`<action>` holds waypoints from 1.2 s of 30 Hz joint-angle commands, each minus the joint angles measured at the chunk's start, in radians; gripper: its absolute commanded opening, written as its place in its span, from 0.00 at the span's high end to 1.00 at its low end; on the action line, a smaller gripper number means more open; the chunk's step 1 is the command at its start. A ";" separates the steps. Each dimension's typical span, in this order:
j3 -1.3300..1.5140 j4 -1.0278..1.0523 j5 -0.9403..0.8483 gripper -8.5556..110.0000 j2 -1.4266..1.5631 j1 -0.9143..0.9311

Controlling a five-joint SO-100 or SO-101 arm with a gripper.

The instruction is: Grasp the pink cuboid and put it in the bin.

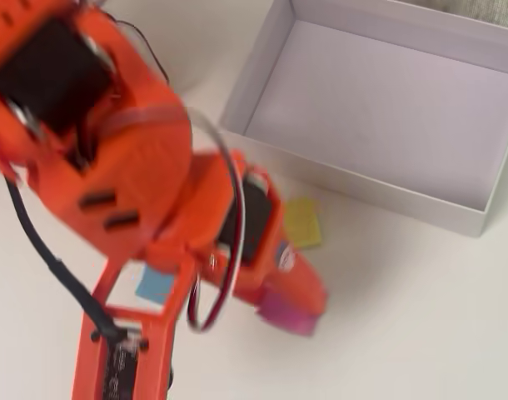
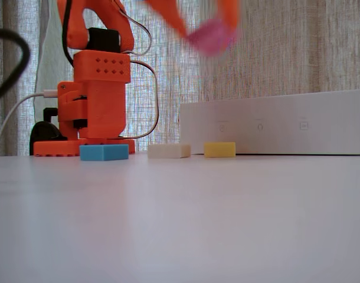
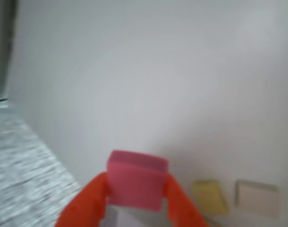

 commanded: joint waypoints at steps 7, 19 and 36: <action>-0.020 0.017 0.002 1.00 0.328 -0.436; 0.433 -0.012 0.008 0.87 0.503 -0.543; 0.583 -0.278 0.005 0.66 0.678 -0.422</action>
